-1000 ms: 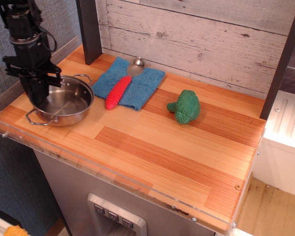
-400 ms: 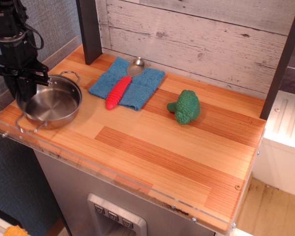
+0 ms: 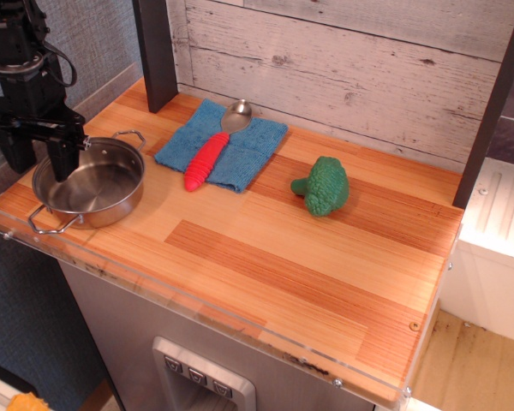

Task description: Put the pot on the bottom left side of the table

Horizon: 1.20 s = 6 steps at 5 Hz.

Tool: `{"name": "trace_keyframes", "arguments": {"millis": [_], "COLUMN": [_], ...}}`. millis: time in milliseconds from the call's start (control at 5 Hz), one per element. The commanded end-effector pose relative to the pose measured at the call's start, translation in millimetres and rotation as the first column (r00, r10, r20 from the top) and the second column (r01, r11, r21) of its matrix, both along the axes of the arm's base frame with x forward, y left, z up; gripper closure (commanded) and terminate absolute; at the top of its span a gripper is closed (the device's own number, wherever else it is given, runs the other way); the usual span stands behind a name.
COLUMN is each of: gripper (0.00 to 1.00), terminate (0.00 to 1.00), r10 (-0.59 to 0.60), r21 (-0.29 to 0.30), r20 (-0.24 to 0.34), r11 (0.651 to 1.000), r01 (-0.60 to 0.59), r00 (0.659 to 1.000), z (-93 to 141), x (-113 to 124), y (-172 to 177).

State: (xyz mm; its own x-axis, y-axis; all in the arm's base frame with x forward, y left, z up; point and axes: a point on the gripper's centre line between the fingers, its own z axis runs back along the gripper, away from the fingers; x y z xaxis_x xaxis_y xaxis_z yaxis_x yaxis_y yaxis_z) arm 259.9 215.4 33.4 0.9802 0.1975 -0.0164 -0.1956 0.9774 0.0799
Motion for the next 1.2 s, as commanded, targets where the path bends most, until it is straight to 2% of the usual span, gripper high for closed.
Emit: {"name": "trace_keyframes", "arguments": {"millis": [0, 200, 400, 600, 800, 1000], "gripper": [0.0, 0.0, 0.0, 0.0, 0.0, 0.0], "terminate": [0.0, 0.0, 0.0, 0.0, 0.0, 0.0], "r10": [-0.094, -0.267, -0.374, -0.404, -0.332, -0.258], "r21": [0.11, 0.09, 0.04, 0.019, 0.018, -0.004], "r20": [0.131, 0.206, 0.186, 0.161, 0.128, 0.137], "r11": [0.991, 0.963, 0.927, 0.913, 0.943, 0.965], "r01": [0.08, 0.253, 0.373, 0.406, 0.332, 0.262], "r00": [0.987, 0.941, 0.909, 0.901, 0.935, 0.956], "z": [73, 92, 82, 66, 60, 56], "x": [3, 14, 39, 49, 45, 39], "y": [-21, -50, -88, -121, -133, -137]}}
